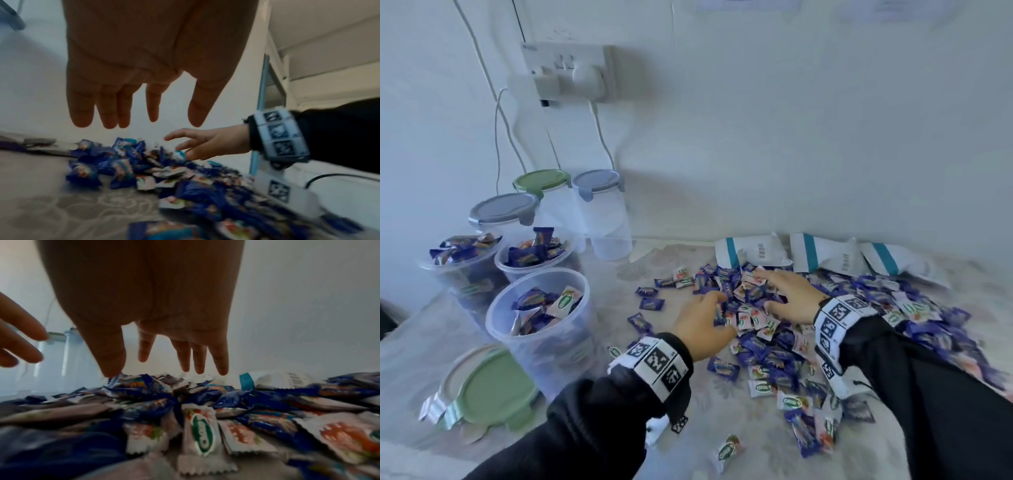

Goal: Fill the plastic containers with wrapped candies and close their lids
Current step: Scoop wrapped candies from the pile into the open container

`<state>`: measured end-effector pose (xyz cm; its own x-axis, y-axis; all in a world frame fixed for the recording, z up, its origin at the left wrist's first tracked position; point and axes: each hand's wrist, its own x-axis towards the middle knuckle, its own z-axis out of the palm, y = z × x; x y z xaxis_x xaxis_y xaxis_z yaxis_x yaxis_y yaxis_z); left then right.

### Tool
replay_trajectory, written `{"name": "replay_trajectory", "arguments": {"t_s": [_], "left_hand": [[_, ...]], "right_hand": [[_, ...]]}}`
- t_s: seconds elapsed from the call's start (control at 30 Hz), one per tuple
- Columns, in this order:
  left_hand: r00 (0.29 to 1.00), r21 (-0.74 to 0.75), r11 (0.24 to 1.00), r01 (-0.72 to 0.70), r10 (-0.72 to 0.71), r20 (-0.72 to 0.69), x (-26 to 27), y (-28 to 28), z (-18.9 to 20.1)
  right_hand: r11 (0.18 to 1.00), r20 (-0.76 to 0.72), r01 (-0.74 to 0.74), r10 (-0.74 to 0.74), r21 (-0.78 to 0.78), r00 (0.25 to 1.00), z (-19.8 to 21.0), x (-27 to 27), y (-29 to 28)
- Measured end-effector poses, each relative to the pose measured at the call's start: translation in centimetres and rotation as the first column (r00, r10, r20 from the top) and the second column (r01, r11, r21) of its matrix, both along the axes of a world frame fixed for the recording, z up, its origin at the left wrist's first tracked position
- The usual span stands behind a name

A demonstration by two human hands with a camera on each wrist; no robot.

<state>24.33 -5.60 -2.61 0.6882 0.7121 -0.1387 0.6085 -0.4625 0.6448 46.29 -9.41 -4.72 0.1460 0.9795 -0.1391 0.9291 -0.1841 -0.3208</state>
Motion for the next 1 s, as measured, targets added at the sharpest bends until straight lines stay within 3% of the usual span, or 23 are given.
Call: {"name": "replay_trajectory", "arguments": {"t_s": [0.13,0.23,0.4,0.57,0.73,0.9,1.0], "left_hand": [[0.965,0.059,0.998,-0.025,0.040,-0.260,3.5,3.3,-1.2],[0.912,0.107,0.994,0.019,0.027,-0.410,4.9,5.0,-2.2],[0.878,0.044,0.990,0.136,-0.100,-0.468,6.0,5.5,-3.0],[0.796,-0.077,0.960,0.267,-0.265,-0.544,5.0,3.0,-2.5],[0.718,0.009,0.926,0.377,-0.286,-0.634,3.5,-0.5,-3.4],[0.802,0.253,0.899,0.358,-0.157,-0.577,3.5,-1.8,-4.7],[0.854,0.261,0.920,0.292,-0.128,-0.505,3.7,-1.5,-4.6]], "right_hand": [[0.982,0.039,0.040,-0.034,-0.185,0.999,-1.6,1.2,1.3],[0.977,0.030,0.004,0.002,-0.214,1.000,-1.5,0.7,1.1],[0.955,0.018,-0.084,0.093,-0.284,0.996,-0.5,-0.7,-1.5],[0.924,0.059,-0.139,0.171,-0.356,0.984,0.8,-2.0,-5.0],[0.921,0.112,-0.130,0.183,-0.367,0.977,0.6,-2.9,-6.9],[0.933,0.147,-0.077,0.136,-0.353,0.980,-0.1,-3.1,-6.3],[0.940,0.054,-0.060,0.083,-0.335,0.995,0.0,-3.0,-5.7]]}}
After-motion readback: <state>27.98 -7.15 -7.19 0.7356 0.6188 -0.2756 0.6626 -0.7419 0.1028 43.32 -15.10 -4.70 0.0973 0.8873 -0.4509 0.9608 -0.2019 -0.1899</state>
